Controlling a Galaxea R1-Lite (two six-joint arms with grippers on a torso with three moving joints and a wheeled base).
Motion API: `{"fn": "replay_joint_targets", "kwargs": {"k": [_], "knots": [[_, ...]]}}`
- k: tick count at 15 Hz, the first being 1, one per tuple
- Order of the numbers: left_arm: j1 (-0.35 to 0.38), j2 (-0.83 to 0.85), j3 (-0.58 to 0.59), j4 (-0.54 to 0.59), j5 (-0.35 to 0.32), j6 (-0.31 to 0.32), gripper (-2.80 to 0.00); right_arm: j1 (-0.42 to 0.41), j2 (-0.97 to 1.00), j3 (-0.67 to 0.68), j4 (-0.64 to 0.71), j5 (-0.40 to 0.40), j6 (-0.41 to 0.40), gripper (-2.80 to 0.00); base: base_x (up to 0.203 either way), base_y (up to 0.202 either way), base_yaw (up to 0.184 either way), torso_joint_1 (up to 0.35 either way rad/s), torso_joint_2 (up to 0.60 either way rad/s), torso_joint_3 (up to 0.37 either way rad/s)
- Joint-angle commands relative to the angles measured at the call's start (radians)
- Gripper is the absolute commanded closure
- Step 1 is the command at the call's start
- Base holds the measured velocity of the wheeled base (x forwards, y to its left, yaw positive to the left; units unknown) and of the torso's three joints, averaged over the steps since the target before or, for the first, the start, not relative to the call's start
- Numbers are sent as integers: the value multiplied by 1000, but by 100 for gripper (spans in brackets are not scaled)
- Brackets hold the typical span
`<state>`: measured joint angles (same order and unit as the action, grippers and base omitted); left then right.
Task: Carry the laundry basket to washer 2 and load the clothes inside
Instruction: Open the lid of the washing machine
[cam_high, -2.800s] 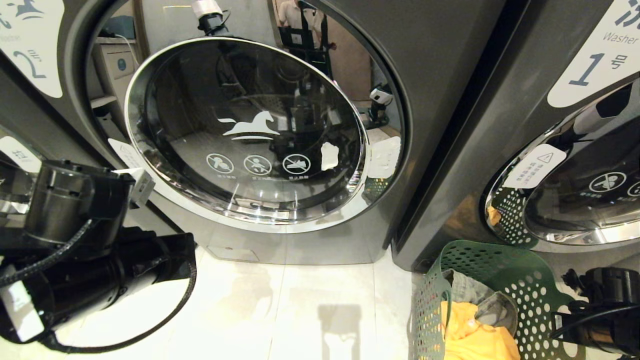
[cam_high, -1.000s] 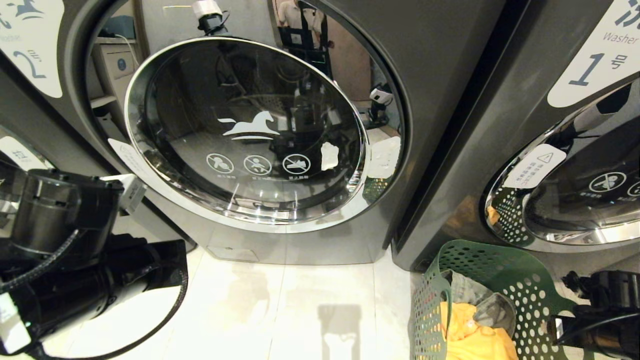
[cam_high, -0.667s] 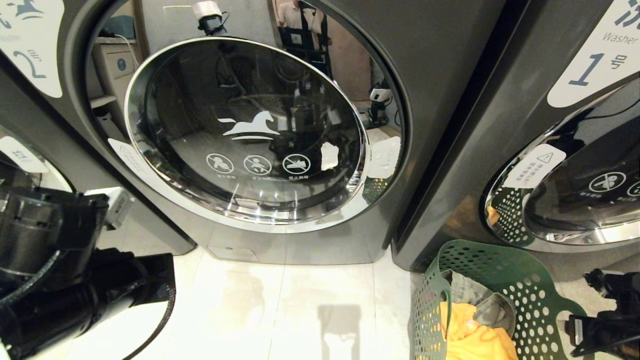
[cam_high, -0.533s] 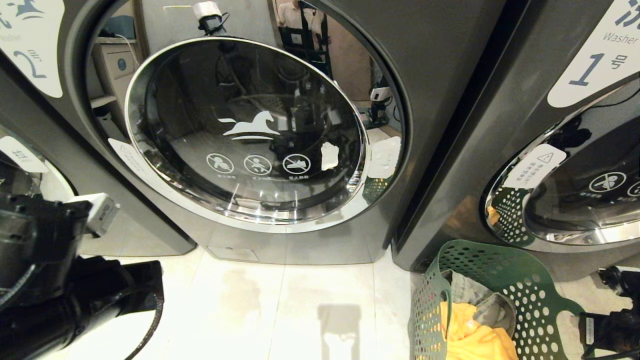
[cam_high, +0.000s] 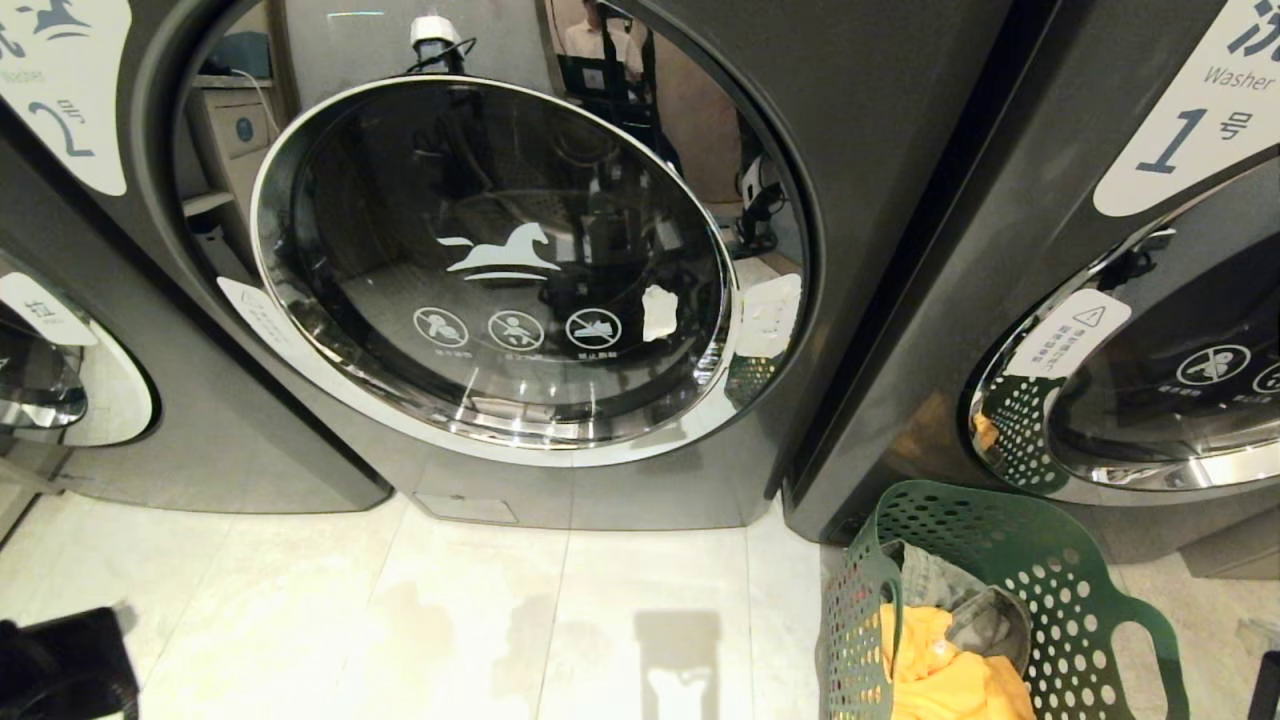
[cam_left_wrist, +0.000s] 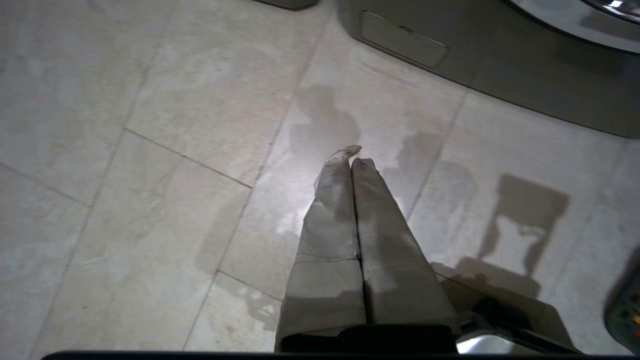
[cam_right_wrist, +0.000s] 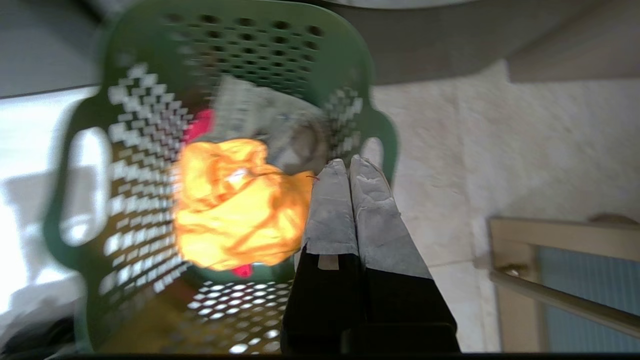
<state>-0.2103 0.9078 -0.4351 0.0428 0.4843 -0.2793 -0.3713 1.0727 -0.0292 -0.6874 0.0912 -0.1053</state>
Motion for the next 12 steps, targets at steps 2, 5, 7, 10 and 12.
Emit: {"fn": "replay_joint_targets", "kwargs": {"k": [2,5,7,10,12], "knots": [[163,-228,118,-5,2,79,0,3,-390,-13,273,88,-2,0,0,0,0,0,0,0],[197,-491,261,3,-66,121,0,4,-714,-38,626,165,-17,0,0,0,0,0,0,0],[206,-664,298,51,-192,140,0,5,-793,-42,746,83,-75,0,0,0,0,0,0,0],[211,-880,305,216,-373,208,0,10,-793,-12,783,-38,-106,0,0,0,0,0,0,0],[212,-906,306,265,-431,251,0,25,-792,-12,785,-38,-106,0,0,0,0,0,0,0]]}}
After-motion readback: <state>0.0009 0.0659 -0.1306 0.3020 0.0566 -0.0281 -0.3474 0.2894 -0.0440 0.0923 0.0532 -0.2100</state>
